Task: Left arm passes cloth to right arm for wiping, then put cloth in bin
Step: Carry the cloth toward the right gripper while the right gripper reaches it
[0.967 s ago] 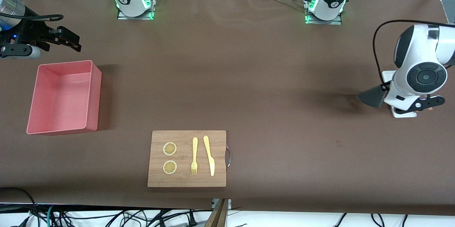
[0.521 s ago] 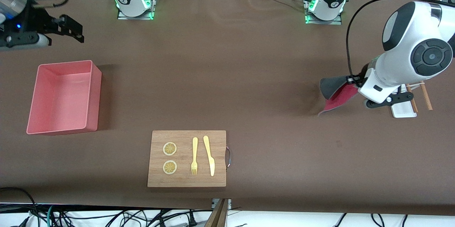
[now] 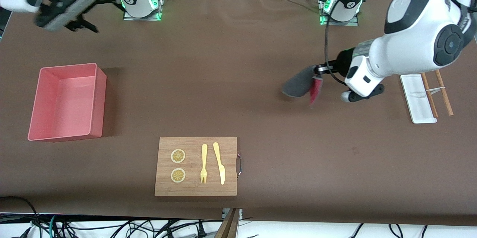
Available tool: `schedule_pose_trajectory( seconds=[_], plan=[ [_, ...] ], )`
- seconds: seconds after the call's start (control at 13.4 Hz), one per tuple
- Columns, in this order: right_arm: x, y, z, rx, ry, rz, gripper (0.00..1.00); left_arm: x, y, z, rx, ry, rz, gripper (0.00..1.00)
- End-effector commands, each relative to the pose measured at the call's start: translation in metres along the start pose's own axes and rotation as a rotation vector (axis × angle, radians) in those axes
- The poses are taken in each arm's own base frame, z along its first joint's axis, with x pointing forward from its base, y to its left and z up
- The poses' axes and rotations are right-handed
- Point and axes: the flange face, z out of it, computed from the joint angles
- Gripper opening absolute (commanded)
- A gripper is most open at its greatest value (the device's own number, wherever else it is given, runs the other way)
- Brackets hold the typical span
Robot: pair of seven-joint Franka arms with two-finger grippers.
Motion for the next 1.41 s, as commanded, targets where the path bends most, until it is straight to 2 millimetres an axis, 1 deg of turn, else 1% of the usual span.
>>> schedule_pose_trajectory(
  seconds=[0.0, 0.07, 0.15, 0.3, 0.37, 0.45, 0.52, 0.67, 0.74, 0.89, 1.04, 1.19, 1.26, 1.34],
  plan=[
    [0.043, 0.014, 0.039, 0.129, 0.064, -0.213, 1.0, -0.009, 0.042, 0.008, -0.175, -0.045, -0.014, 0.0],
    [0.057, 0.009, 0.054, 0.152, 0.089, -0.276, 1.0, -0.015, 0.057, 0.011, -0.23, -0.048, -0.071, 0.0],
    [0.071, 0.007, 0.07, 0.168, 0.112, -0.321, 1.0, -0.016, 0.065, 0.012, -0.268, -0.044, -0.146, 0.0],
    [0.096, 0.001, 0.099, 0.209, 0.18, -0.431, 1.0, -0.032, 0.095, 0.022, -0.374, -0.089, -0.28, 0.0],
    [0.105, -0.001, 0.111, 0.209, 0.214, -0.485, 1.0, -0.036, 0.106, 0.024, -0.434, -0.097, -0.339, 0.0],
    [0.112, -0.001, 0.125, 0.204, 0.244, -0.52, 1.0, -0.048, 0.12, 0.032, -0.457, -0.103, -0.368, 0.0],
    [0.118, -0.004, 0.138, 0.208, 0.275, -0.544, 1.0, -0.055, 0.131, 0.041, -0.471, -0.11, -0.397, 0.0],
    [0.131, -0.018, 0.157, 0.203, 0.301, -0.57, 1.0, -0.07, 0.153, 0.05, -0.557, -0.125, -0.483, 0.0],
    [0.135, -0.029, 0.163, 0.199, 0.306, -0.576, 1.0, -0.075, 0.159, 0.057, -0.579, -0.115, -0.495, 0.0],
    [0.14, -0.039, 0.177, 0.181, 0.32, -0.575, 1.0, -0.078, 0.165, 0.061, -0.607, -0.118, -0.568, 0.0],
    [0.14, -0.043, 0.19, 0.17, 0.324, -0.569, 1.0, -0.088, 0.174, 0.067, -0.635, -0.122, -0.63, 0.0],
    [0.14, -0.042, 0.198, 0.156, 0.329, -0.566, 1.0, -0.088, 0.175, 0.068, -0.634, -0.119, -0.64, 0.0],
    [0.142, -0.045, 0.203, 0.156, 0.324, -0.572, 0.98, -0.088, 0.175, 0.068, -0.634, -0.116, -0.64, 0.0],
    [0.143, -0.045, 0.203, 0.148, 0.326, -0.577, 0.79, -0.088, 0.175, 0.068, -0.634, -0.116, -0.64, 0.0]
  ],
)
